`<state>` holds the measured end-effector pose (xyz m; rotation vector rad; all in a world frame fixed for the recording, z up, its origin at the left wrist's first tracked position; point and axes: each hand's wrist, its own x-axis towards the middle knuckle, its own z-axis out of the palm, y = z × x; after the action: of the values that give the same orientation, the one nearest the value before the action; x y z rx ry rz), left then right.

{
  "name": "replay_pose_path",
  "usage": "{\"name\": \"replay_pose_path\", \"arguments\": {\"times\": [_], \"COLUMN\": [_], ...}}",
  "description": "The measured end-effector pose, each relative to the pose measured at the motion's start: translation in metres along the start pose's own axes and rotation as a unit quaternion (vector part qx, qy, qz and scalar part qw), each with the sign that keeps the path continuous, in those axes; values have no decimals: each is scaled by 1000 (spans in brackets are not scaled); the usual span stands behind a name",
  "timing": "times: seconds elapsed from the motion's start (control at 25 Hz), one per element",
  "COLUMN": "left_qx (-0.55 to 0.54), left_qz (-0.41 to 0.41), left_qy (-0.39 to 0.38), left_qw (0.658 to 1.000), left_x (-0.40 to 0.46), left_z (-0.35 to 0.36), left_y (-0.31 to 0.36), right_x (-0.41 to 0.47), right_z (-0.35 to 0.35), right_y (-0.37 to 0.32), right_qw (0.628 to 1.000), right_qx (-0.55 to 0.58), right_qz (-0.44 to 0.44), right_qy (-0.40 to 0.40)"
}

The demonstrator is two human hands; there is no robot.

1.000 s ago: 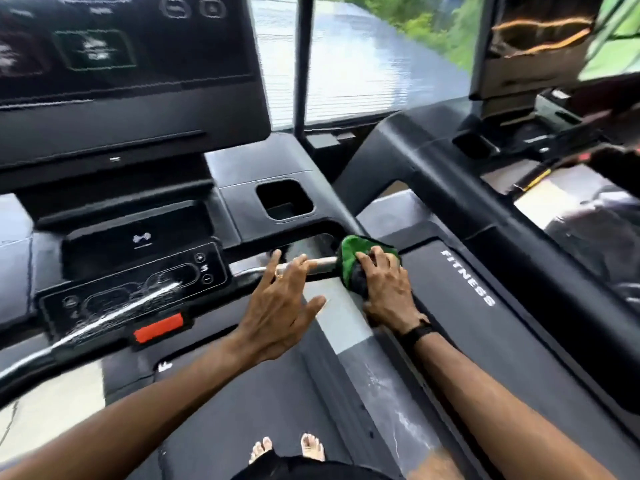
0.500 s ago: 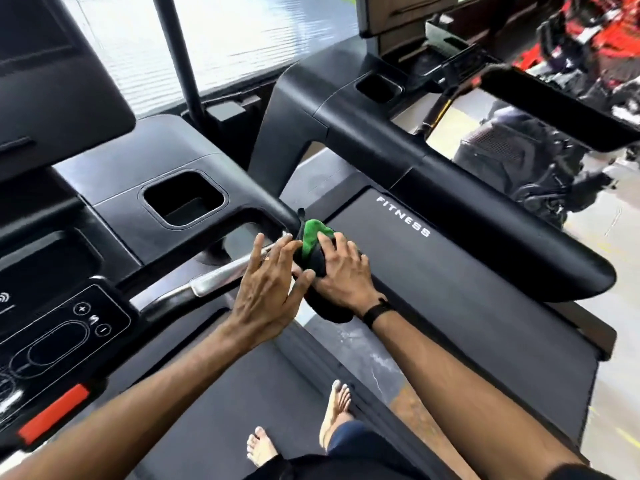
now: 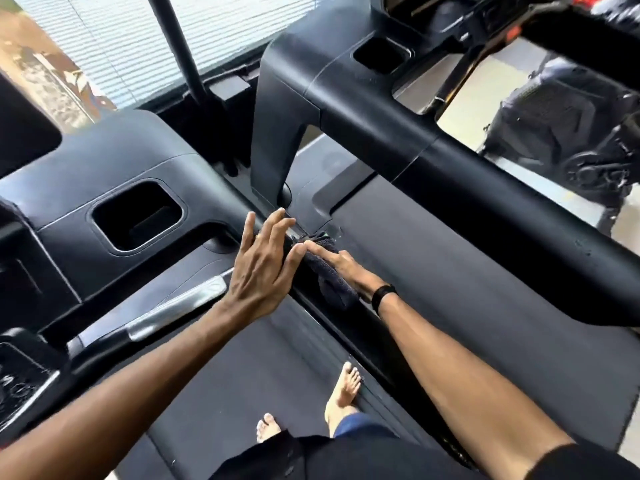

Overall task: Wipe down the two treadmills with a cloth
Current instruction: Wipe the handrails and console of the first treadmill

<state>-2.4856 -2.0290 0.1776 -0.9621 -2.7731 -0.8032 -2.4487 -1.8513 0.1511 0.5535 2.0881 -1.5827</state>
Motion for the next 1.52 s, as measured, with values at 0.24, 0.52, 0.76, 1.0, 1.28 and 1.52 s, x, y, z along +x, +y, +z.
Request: {"name": "replay_pose_path", "arguments": {"times": [0.24,0.52,0.76,1.0,1.28,1.52], "left_qx": [34,-5,24,40,12,-11], "left_qz": [24,19,101,109,126,160], "left_qy": [-48,-51,-87,-106,-111,-140], "left_qw": [998,999,991,988,986,977], "left_x": [34,36,31,30,29,29], "left_z": [23,25,20,23,17,16], "left_y": [1,-4,-5,-5,-3,13], "right_x": [-64,-43,-31,-120,-100,-51], "right_z": [-6,31,-10,-8,47,-4], "right_y": [53,-3,36,89,24,40], "right_qw": [998,976,997,977,925,983], "right_qx": [-20,-186,65,-10,-291,5], "right_qz": [-9,-35,44,71,41,101], "right_qy": [61,111,8,201,240,152]}}
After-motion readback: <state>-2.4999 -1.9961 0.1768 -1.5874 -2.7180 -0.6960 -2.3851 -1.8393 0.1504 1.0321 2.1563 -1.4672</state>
